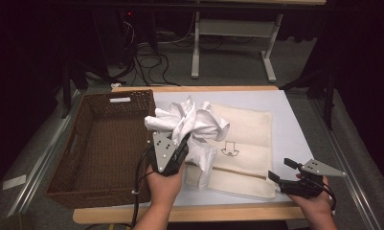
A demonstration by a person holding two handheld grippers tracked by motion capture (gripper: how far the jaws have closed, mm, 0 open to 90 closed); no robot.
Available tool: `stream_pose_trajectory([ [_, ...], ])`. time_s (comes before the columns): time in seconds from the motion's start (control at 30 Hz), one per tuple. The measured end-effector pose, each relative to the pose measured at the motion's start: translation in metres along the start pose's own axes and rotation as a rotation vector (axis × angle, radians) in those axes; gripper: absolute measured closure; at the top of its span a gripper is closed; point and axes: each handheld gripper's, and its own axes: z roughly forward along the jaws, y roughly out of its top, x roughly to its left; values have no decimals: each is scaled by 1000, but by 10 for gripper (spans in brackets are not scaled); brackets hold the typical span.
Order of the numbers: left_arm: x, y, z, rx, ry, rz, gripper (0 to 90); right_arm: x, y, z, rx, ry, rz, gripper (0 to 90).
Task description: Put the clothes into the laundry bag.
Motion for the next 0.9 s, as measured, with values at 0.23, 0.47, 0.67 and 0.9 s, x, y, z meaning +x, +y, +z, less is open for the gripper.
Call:
stream_pose_trajectory([
  [0.23,-4,-22,-14,36,-34,16,762,3,-2,4,-15,11,-25,158],
  [0.47,-1,-36,-30,78,-56,41,761,8,-2,11,-2,21,-35,173],
  [0.67,-3,-54,-34,76,-70,13,761,18,5,23,19,28,-56,172],
  [0.9,1,-59,-36,70,-73,6,761,31,23,57,111,62,-97,233],
])
